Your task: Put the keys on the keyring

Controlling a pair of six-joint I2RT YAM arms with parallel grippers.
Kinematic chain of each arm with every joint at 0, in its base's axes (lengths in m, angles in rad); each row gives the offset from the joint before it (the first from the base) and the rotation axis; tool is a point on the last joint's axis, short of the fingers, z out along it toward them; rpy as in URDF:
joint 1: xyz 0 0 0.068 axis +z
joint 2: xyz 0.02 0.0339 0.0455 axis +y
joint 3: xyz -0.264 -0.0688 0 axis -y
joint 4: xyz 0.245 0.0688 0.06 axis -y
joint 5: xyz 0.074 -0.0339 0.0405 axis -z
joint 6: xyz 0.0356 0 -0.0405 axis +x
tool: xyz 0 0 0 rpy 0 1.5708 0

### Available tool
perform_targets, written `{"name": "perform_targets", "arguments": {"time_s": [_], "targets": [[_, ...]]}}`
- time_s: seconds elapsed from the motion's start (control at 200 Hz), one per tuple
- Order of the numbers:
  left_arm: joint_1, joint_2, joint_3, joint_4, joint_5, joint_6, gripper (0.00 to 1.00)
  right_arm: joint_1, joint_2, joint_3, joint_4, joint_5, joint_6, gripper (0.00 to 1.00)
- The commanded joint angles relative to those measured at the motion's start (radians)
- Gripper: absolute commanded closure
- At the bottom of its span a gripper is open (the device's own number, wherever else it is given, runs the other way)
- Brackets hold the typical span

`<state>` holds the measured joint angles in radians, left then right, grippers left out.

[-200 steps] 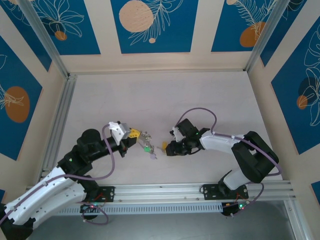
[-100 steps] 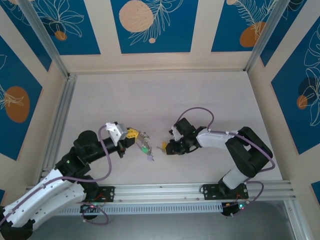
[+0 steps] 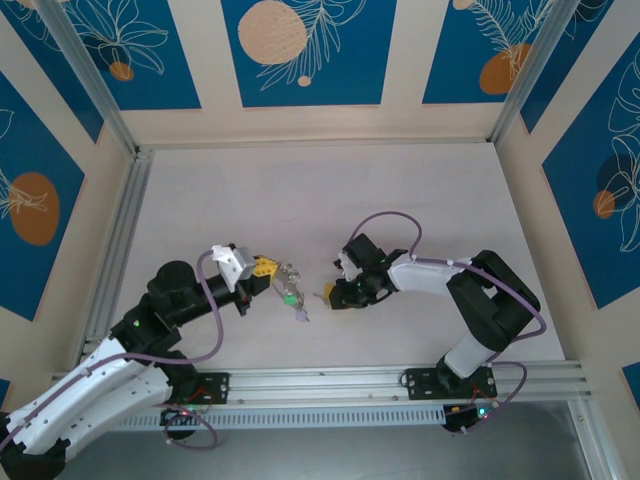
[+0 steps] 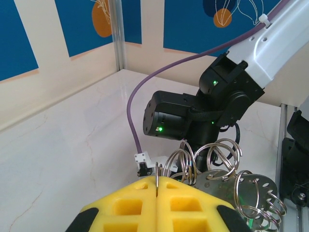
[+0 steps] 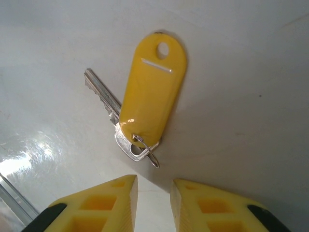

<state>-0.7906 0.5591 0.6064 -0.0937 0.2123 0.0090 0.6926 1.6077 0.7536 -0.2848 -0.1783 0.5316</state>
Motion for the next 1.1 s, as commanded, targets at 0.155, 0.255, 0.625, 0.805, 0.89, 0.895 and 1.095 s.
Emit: {"name": "perform_targets", "arguments": {"time_s": [0.155, 0.255, 0.625, 0.805, 0.89, 0.895, 1.095], "targets": [[-0.007, -0.016, -0.005, 0.054, 0.016, -0.009, 1.0, 0.007, 0.069, 0.053, 0.162, 0.038, -0.064, 0.73], [-0.007, -0.016, -0.005, 0.056, 0.016, -0.008, 1.0, 0.007, 0.072, 0.056, 0.174, 0.031, -0.081, 0.73], [-0.007, -0.011, -0.006, 0.053, 0.015, -0.008, 1.0, 0.002, 0.078, 0.066, 0.232, 0.005, -0.118, 0.78], [-0.008, -0.01, -0.005, 0.052, 0.015, -0.009, 1.0, 0.001, 0.075, 0.063, 0.259, -0.015, -0.133, 0.75], [-0.007, -0.01, -0.004, 0.053, 0.015, -0.009, 1.0, -0.002, 0.072, 0.062, 0.266, -0.01, -0.138, 0.73], [-0.007, -0.01, -0.004, 0.054, 0.015, -0.009, 1.0, -0.003, 0.072, 0.062, 0.266, -0.01, -0.139, 0.73], [-0.007, -0.008, -0.003, 0.053, 0.015, -0.009, 1.0, -0.011, 0.089, 0.077, 0.266, -0.019, -0.147, 0.76]]}}
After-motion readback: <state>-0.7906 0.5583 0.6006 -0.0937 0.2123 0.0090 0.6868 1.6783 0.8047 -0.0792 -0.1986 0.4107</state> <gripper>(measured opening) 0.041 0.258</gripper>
